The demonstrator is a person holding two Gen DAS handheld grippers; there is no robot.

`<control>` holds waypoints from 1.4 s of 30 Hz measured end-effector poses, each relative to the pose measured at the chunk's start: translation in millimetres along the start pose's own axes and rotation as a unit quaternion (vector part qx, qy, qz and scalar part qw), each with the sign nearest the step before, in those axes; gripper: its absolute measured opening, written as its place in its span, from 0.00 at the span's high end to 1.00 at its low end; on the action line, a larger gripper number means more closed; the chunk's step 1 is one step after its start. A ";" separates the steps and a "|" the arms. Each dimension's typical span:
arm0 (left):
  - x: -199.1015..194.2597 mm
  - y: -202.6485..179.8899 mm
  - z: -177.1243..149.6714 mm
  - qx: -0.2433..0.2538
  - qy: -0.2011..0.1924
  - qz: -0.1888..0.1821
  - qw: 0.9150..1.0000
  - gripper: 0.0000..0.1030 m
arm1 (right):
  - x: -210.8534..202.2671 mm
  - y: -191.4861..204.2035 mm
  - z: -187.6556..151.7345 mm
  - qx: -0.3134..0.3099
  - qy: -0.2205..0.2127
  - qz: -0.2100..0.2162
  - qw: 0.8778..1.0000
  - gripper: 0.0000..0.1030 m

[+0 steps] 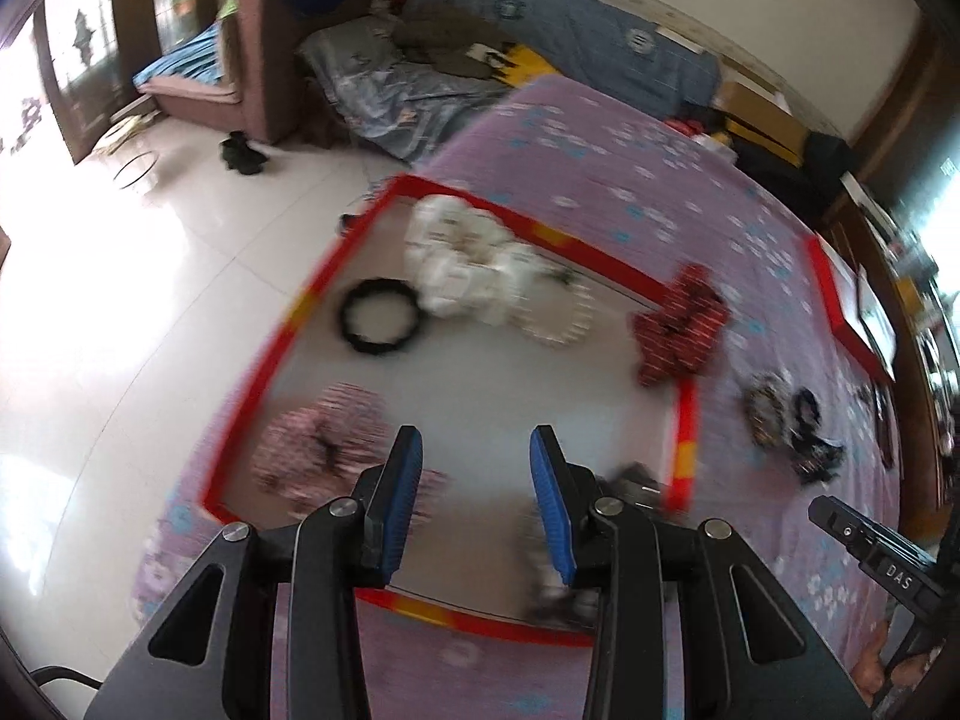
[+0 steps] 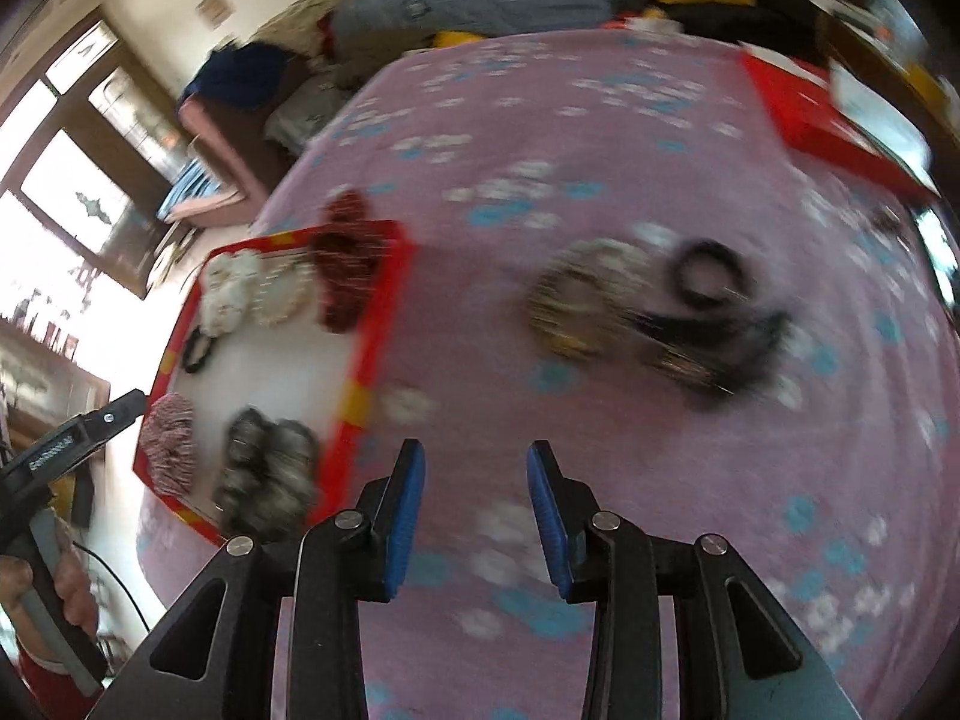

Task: Organize jewelry
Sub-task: 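Grasp the leopard-print hair tie with the left tool while the right grasps the black claw clip, then carry the leopard-print hair tie and black claw clip over the tray with both tools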

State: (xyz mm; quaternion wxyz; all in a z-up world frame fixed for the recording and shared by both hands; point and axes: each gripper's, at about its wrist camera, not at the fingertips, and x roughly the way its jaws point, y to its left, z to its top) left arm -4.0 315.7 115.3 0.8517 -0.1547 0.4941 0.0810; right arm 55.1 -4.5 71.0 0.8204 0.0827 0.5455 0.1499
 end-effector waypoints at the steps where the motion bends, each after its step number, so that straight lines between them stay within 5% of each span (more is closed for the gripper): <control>1: -0.5 -10.6 -1.4 0.009 0.001 -0.004 1.000 0.65 | -3.9 -12.7 -3.3 0.011 -0.001 -0.003 1.000 0.62; 7: 5.8 -97.2 -17.3 0.087 0.010 -0.046 0.995 0.65 | -23.4 -86.1 -17.8 0.074 -0.010 -0.013 0.997 0.61; 13: 43.2 -173.0 -28.9 0.157 0.028 -0.069 0.985 0.65 | -26.8 -118.9 -10.1 0.100 -0.027 0.001 0.995 0.55; 23: 126.5 -214.4 -7.6 0.118 0.073 -0.090 0.986 0.66 | -2.6 -133.5 23.4 0.134 -0.042 0.029 0.990 0.48; 32: 151.2 -231.5 -1.5 0.112 0.076 -0.086 0.987 0.66 | 28.3 -134.8 29.5 0.151 -0.023 0.022 0.988 0.49; 34: 152.9 -231.8 -0.7 0.104 0.076 -0.086 0.988 0.80 | 31.2 -134.9 29.0 0.155 -0.024 0.026 0.987 0.54; 35: 154.6 -232.2 -1.0 0.104 0.079 -0.081 0.988 0.96 | 32.5 -135.2 29.7 0.157 -0.024 0.028 0.987 0.64; 37: 156.5 -231.4 -1.7 0.100 0.088 -0.088 0.987 0.99 | 33.1 -134.9 29.2 0.157 -0.021 0.030 0.987 0.71; 38: 155.2 -230.3 -2.6 0.098 0.088 -0.088 0.987 0.99 | 32.5 -134.8 28.8 0.156 -0.021 0.027 0.987 0.88; 42: 144.1 -223.5 -11.1 0.086 0.094 -0.093 0.987 1.00 | 28.4 -137.1 22.3 0.157 -0.013 0.029 0.987 0.94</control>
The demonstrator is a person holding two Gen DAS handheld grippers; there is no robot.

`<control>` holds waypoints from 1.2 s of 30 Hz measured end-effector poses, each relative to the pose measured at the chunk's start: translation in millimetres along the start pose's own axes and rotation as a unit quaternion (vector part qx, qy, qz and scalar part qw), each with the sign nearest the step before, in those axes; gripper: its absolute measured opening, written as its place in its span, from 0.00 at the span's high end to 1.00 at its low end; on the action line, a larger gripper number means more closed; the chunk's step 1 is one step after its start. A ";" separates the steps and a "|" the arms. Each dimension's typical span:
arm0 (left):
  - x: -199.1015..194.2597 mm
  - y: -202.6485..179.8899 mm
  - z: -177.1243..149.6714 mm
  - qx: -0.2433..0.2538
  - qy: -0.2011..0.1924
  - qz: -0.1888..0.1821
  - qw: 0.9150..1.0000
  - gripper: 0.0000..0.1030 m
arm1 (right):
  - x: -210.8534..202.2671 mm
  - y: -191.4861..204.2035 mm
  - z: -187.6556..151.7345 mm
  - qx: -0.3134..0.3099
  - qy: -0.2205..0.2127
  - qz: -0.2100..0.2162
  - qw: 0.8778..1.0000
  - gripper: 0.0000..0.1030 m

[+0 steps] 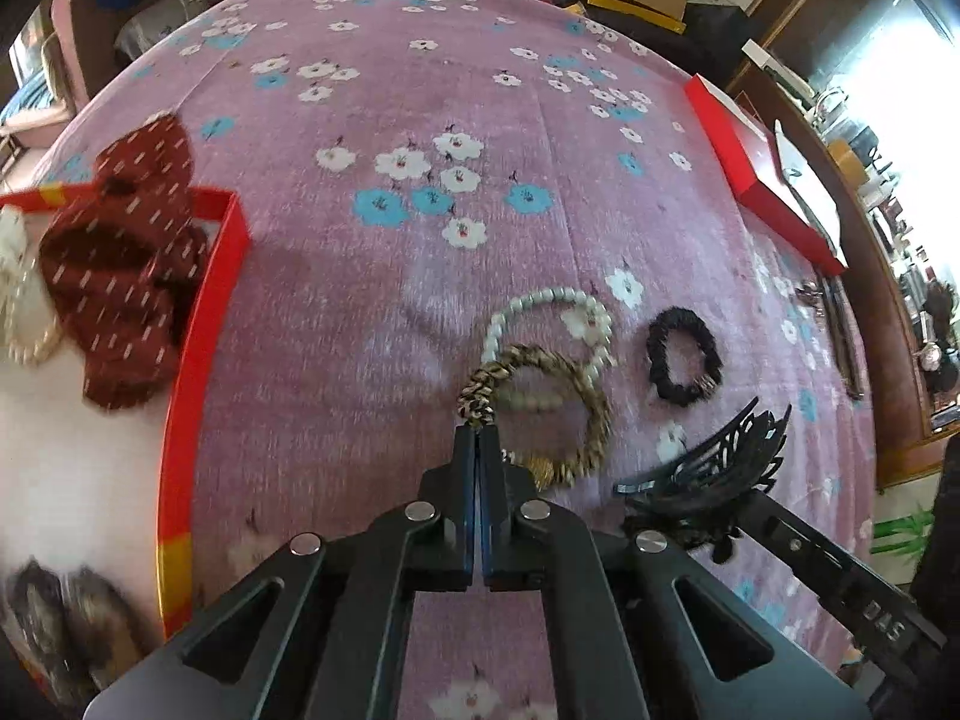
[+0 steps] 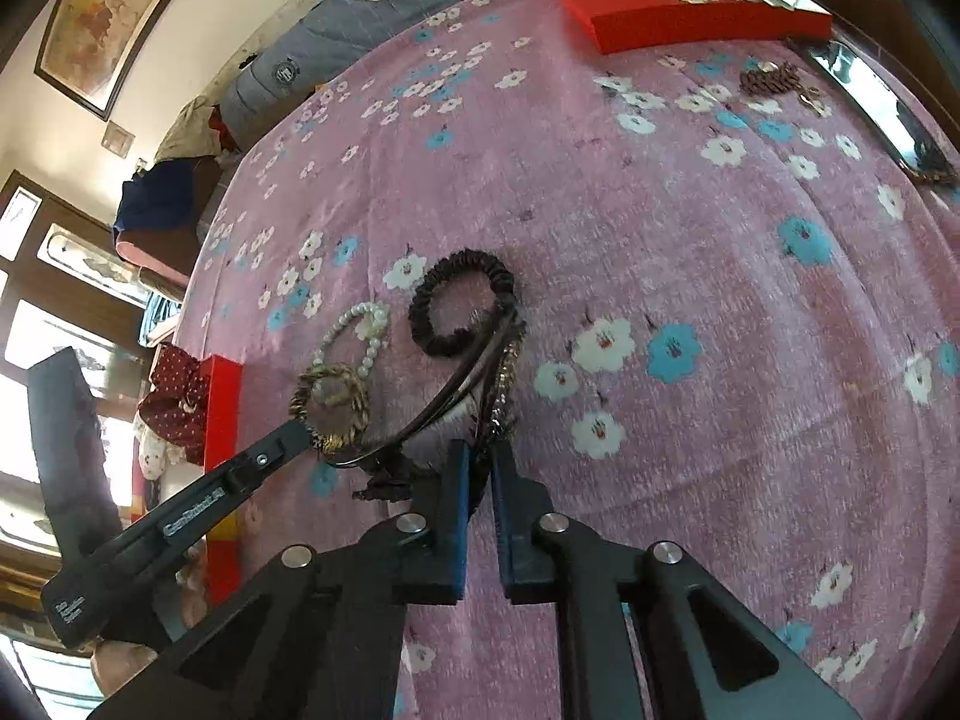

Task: Organize jewelry
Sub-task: 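Carry the leopard-print hair tie and black claw clip over the tray with both tools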

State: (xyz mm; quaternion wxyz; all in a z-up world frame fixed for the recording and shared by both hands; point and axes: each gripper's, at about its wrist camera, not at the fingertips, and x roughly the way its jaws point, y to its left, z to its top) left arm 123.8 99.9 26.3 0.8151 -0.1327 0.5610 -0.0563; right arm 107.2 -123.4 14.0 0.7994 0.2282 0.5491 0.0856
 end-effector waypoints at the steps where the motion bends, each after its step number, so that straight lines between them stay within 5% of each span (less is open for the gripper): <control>1: -2.5 1.1 -3.7 -0.004 0.002 -0.002 1.000 1.00 | -1.1 -0.8 -2.9 -0.001 0.002 -0.001 1.000 0.94; 10: -36.7 10.1 -50.8 -0.010 0.004 -0.020 1.000 1.00 | -28.5 -9.7 -37.9 -0.019 0.010 0.005 1.000 0.95; 21: -102.7 3.8 -96.2 0.032 -0.047 -0.026 0.998 1.00 | -68.3 -21.5 -81.8 -0.024 0.005 0.013 1.000 0.95; 36: -148.6 -10.4 -127.1 0.061 -0.083 0.019 0.994 1.00 | -94.4 2.3 -105.4 -0.076 -0.011 0.011 0.997 0.95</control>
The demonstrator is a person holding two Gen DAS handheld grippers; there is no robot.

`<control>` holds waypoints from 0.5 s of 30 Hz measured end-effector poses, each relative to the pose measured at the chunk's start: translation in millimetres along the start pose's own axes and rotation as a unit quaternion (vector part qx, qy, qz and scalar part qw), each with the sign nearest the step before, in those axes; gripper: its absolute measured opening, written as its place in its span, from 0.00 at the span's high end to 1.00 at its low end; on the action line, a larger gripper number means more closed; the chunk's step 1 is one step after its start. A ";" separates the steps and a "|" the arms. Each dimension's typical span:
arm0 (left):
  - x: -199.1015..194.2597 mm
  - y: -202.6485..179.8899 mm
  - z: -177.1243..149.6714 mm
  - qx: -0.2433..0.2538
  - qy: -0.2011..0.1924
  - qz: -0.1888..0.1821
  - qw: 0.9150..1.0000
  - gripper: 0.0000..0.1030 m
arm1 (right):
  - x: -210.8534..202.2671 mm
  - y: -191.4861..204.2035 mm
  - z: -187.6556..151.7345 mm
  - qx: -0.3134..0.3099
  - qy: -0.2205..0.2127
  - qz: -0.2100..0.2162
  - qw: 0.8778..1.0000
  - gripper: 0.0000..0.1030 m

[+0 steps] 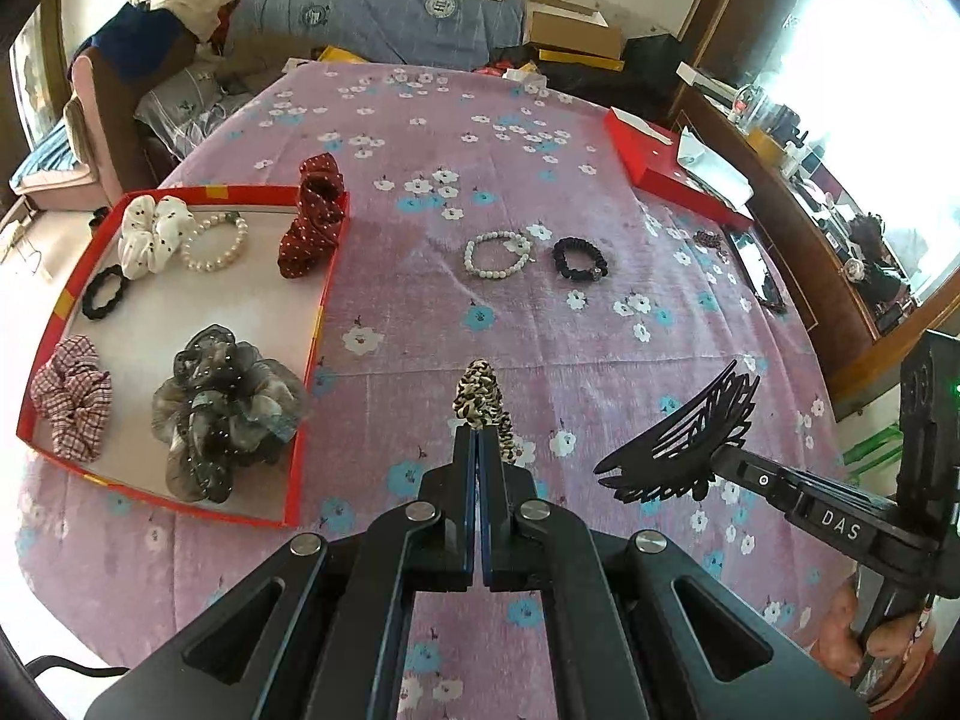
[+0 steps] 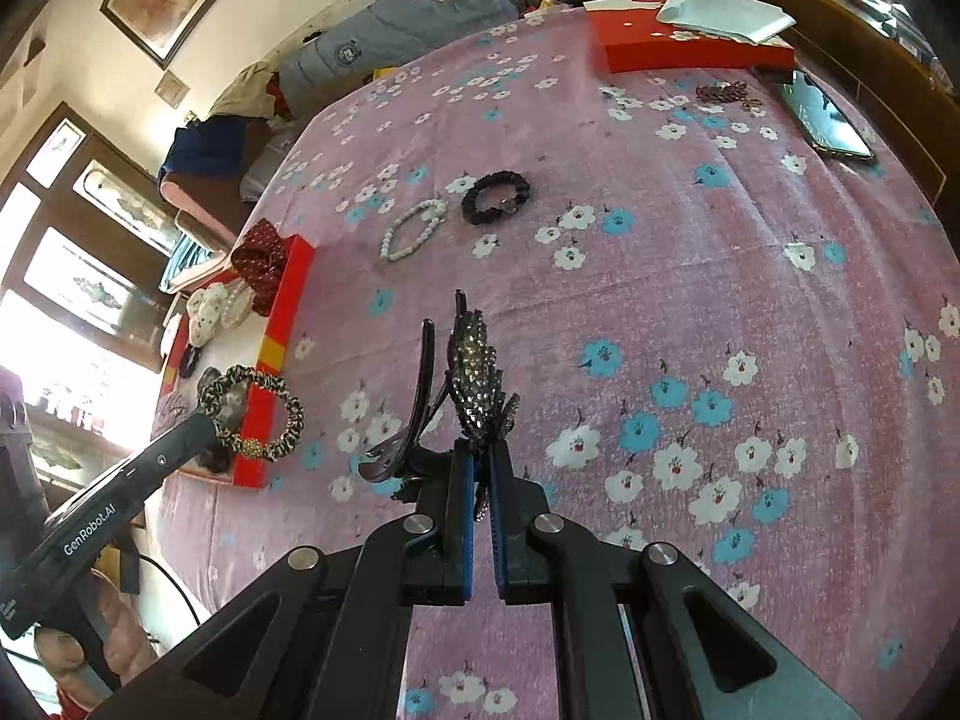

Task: Organize jewelry
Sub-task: 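Carry the leopard-print hair tie and black claw clip over the tray with both tools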

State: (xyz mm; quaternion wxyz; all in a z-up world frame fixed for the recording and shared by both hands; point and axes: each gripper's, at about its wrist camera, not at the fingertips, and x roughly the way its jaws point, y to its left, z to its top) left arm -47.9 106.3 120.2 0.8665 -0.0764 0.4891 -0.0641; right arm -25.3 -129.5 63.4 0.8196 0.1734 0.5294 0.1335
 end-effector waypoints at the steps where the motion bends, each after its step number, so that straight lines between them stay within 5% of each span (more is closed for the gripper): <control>1: -1.8 -1.5 -0.8 0.002 0.000 0.004 1.000 1.00 | -1.7 0.7 -1.8 -0.002 0.000 0.001 1.000 0.95; 15: -26.0 -18.9 -9.7 0.026 -0.021 0.059 0.998 0.99 | -22.2 6.0 -9.5 -0.019 -0.019 0.015 1.000 0.95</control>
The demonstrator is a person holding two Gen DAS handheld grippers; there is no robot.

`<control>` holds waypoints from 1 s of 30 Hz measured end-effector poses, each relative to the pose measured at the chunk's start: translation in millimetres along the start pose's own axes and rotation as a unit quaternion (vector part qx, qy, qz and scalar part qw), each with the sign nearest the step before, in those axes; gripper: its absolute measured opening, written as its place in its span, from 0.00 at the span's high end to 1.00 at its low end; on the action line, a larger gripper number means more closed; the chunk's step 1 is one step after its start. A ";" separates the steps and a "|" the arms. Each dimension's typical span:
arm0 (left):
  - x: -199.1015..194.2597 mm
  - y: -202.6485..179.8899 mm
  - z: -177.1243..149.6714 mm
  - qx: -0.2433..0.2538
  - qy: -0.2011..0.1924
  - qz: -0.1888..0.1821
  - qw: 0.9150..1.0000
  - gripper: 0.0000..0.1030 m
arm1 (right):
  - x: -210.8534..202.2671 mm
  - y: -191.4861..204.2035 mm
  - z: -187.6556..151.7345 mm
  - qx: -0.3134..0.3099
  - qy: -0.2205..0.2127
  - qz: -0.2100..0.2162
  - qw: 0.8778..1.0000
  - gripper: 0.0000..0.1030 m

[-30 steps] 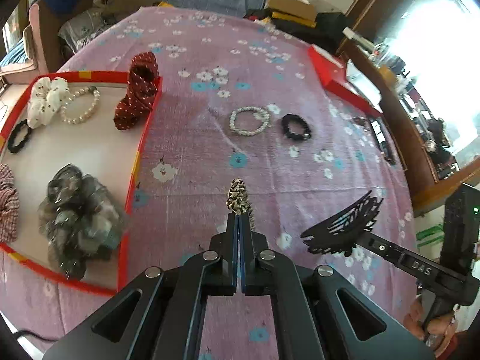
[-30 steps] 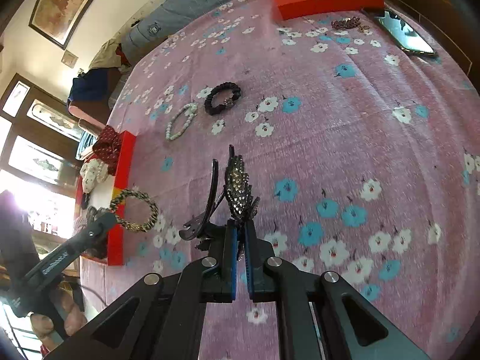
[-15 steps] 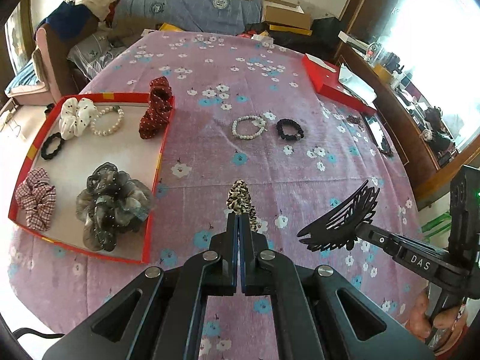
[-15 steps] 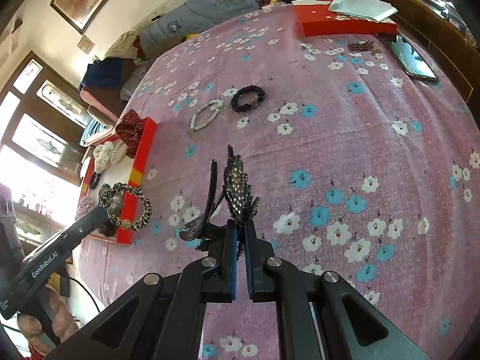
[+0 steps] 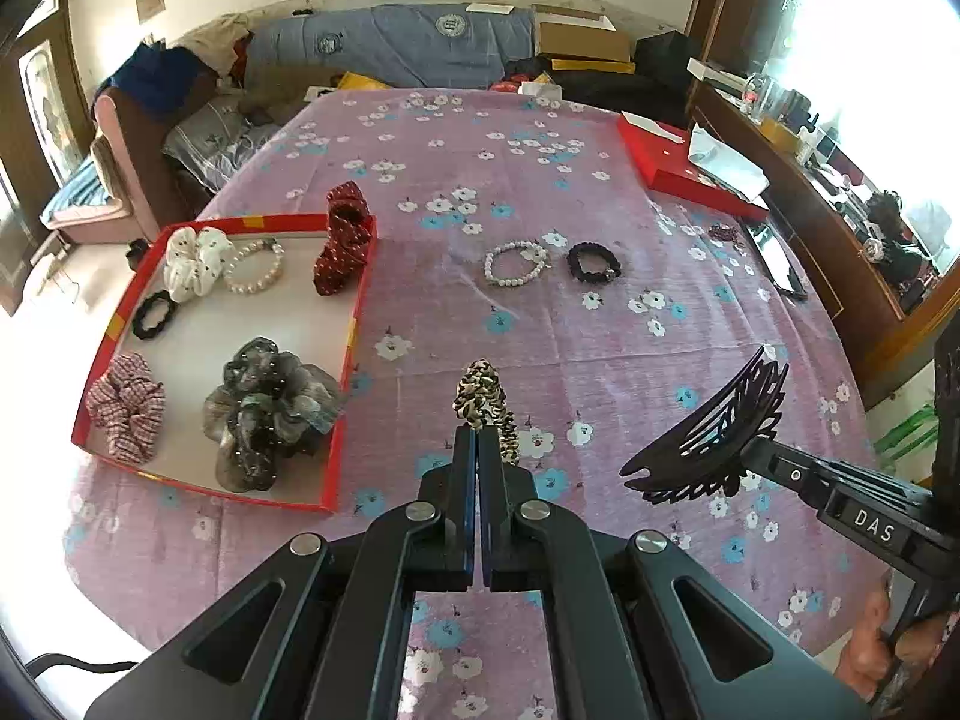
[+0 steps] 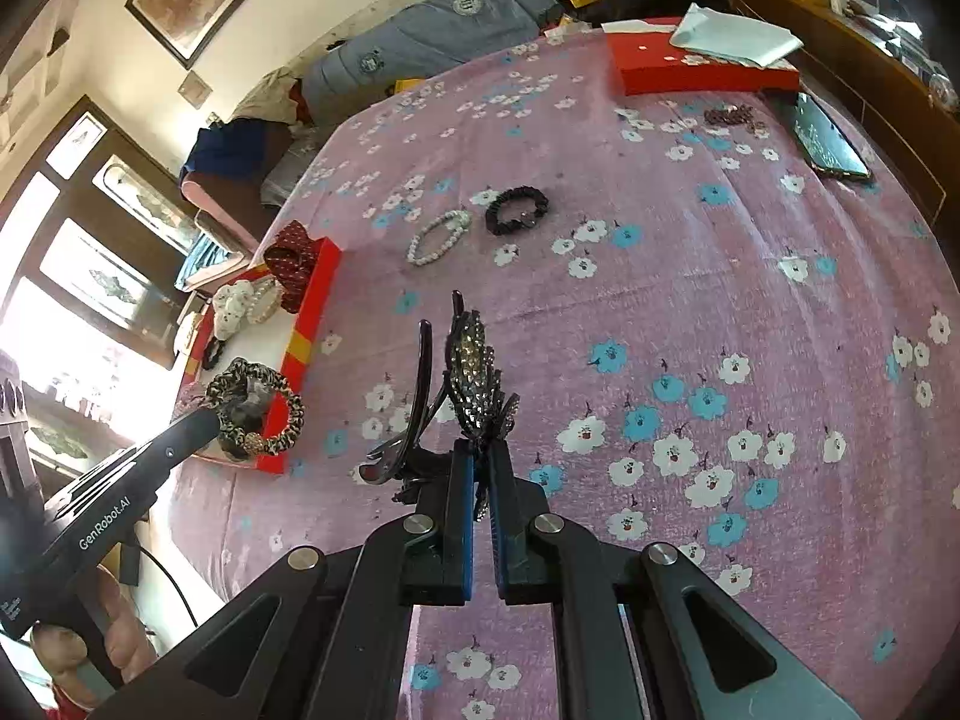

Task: Organize jewelry
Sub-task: 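Carry the leopard-print hair tie and black claw clip over the tray with both tools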

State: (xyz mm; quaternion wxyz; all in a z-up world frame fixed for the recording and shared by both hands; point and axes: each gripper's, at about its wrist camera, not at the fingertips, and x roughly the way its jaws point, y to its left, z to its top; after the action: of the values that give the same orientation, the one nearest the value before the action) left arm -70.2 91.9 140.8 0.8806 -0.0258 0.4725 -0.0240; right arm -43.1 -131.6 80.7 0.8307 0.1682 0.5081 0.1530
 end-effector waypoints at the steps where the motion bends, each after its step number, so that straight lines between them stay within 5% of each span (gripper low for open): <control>1: -1.9 -0.8 -0.2 0.001 -0.002 0.003 1.000 0.99 | -1.1 0.7 0.0 -0.002 -0.002 0.002 1.000 0.95; 30: -17.9 18.2 -0.7 -0.019 -0.017 0.068 0.997 0.99 | -4.3 19.0 5.6 -0.031 -0.007 0.046 0.998 0.95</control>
State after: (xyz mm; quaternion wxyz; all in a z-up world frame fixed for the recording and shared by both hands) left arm -80.3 111.2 154.0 0.8874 -0.0105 0.4587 0.0454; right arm -41.6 -117.1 94.7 0.8314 0.1667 0.4887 0.2051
